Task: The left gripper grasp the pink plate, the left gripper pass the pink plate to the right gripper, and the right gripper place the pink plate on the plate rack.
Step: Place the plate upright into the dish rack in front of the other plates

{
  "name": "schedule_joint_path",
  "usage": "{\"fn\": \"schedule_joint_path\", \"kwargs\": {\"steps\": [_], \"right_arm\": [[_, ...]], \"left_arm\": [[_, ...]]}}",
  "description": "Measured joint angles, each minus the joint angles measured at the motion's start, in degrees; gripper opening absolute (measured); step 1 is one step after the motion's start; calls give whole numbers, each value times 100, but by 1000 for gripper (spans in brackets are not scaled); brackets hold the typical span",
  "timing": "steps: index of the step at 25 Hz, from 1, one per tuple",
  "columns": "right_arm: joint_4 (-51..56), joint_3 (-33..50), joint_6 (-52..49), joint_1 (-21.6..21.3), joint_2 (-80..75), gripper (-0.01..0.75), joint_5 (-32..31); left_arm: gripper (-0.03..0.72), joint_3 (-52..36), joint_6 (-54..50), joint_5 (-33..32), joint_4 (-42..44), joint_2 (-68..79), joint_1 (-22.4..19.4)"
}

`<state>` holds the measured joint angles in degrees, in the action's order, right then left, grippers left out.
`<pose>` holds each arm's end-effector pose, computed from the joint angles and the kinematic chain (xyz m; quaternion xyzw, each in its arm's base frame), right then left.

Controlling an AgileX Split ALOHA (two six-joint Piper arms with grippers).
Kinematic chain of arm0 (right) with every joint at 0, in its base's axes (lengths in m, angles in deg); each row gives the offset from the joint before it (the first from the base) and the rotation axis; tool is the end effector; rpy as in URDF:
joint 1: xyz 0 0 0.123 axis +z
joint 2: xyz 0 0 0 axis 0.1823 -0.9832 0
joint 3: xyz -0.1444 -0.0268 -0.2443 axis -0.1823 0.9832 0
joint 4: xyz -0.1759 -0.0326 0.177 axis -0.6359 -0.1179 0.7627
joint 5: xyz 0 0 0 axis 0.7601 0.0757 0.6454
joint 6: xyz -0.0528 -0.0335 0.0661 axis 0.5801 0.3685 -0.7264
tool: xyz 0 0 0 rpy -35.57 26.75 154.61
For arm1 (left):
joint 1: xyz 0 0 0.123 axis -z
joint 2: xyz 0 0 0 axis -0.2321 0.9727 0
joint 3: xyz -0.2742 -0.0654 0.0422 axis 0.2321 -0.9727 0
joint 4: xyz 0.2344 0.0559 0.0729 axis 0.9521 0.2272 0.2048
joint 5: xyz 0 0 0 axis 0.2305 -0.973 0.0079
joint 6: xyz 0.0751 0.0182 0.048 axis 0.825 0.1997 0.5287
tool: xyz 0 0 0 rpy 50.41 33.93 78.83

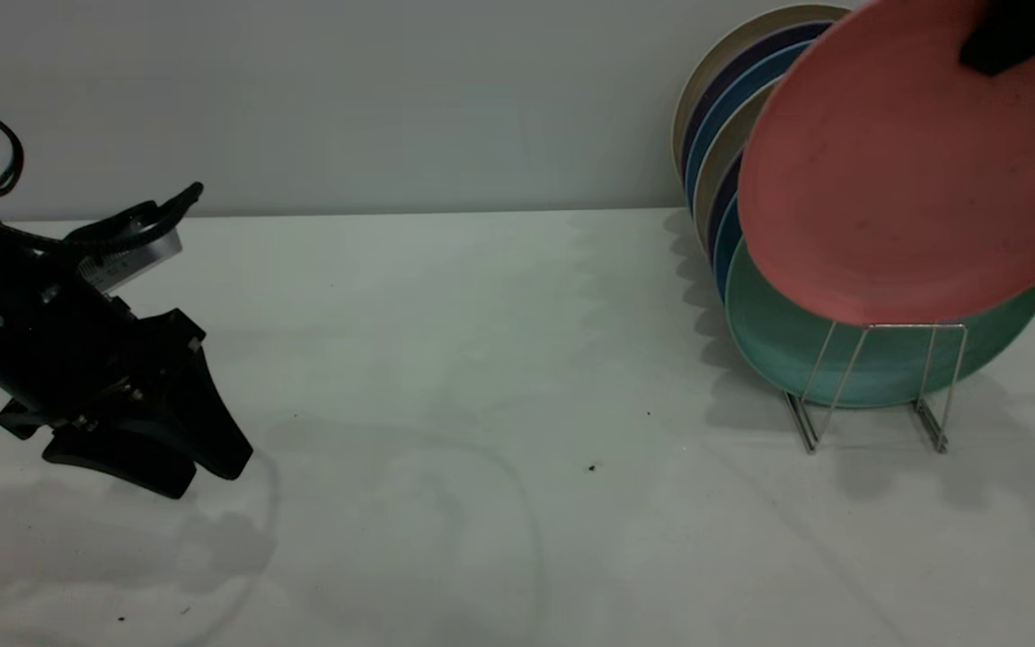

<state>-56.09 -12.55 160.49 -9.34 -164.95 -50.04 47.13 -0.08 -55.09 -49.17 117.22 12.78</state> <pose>0.3702 0.0339 0.2531 -0.6093 0.7163 -0.0724 0.3324 0.3279 -0.0361 0.0715 0.0546 0.9711 -0.2201 0.0741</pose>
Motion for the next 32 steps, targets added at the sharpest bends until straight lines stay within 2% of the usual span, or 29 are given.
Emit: {"fn": "schedule_joint_path", "kwargs": {"steps": [18,22,28,32], "right_arm": [[-248,0,0,0,-400,97,150],[-279,0,-17,0,-400,136,99],[-254,0,-103,0,-400,248,-127],[-227,0,-259,0,-400,259,-325]], "left_arm": [[512,0,0,22,0,0,0],[512,0,0,22,0,0,0],[512,0,0,28,0,0,0],[512,0,0,28,0,0,0]]}}
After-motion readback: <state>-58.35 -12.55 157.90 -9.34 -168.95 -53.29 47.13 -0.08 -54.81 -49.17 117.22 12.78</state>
